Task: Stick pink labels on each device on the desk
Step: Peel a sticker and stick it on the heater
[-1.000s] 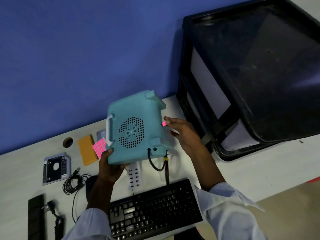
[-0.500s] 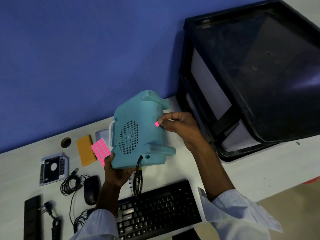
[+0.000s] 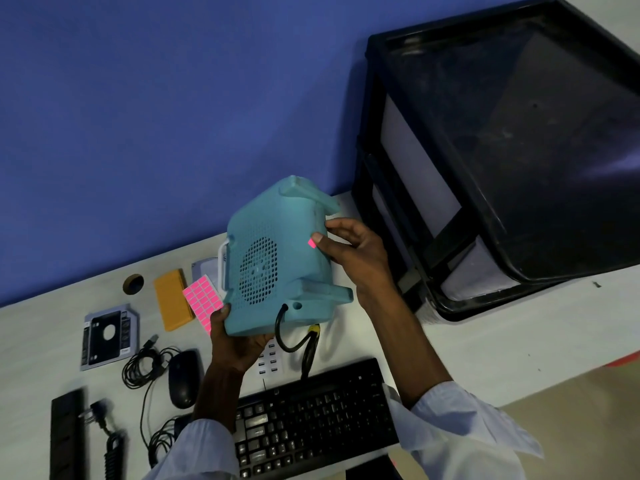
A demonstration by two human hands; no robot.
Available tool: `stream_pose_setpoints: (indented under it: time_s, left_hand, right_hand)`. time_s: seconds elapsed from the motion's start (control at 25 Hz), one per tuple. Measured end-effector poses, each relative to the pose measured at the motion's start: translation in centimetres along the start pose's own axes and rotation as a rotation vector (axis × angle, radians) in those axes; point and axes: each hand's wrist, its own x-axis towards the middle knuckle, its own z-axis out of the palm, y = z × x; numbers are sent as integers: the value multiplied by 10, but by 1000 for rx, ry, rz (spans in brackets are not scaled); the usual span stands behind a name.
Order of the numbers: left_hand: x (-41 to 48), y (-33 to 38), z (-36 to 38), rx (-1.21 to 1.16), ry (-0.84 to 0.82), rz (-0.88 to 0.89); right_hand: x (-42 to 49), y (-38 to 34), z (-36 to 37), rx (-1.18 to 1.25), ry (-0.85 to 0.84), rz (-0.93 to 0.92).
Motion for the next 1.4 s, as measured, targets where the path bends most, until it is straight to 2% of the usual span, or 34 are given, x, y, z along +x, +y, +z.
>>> stream_pose_setpoints:
  time_s: [0.2, 0.4, 0.52, 0.68, 0.8, 1.0, 1.24, 1.4]
  left_hand:
    - [3, 3, 11, 194, 156, 80]
    - [7, 9, 23, 382, 263, 169]
    - [7, 8, 40, 487, 344, 225]
    - [12, 1, 72, 607, 501, 344]
    - [18, -8, 92, 695, 620, 470]
    - [22, -27, 116, 1057, 736, 530]
    - [26, -48, 139, 1381, 689, 482]
    - [26, -65, 164, 1571, 643, 410]
  right_hand:
    - [0, 22, -11, 72, -91, 159]
    - [-9, 42, -18, 104, 11, 272]
    - [-14, 61, -8, 114, 47, 258]
    - [-12, 81, -3, 201, 186, 299]
    - [-2, 97, -8, 229, 169, 369]
    - [7, 122, -21, 258, 121, 456]
    - [10, 135, -38, 425, 155, 530]
    - [14, 146, -46, 401, 213, 526]
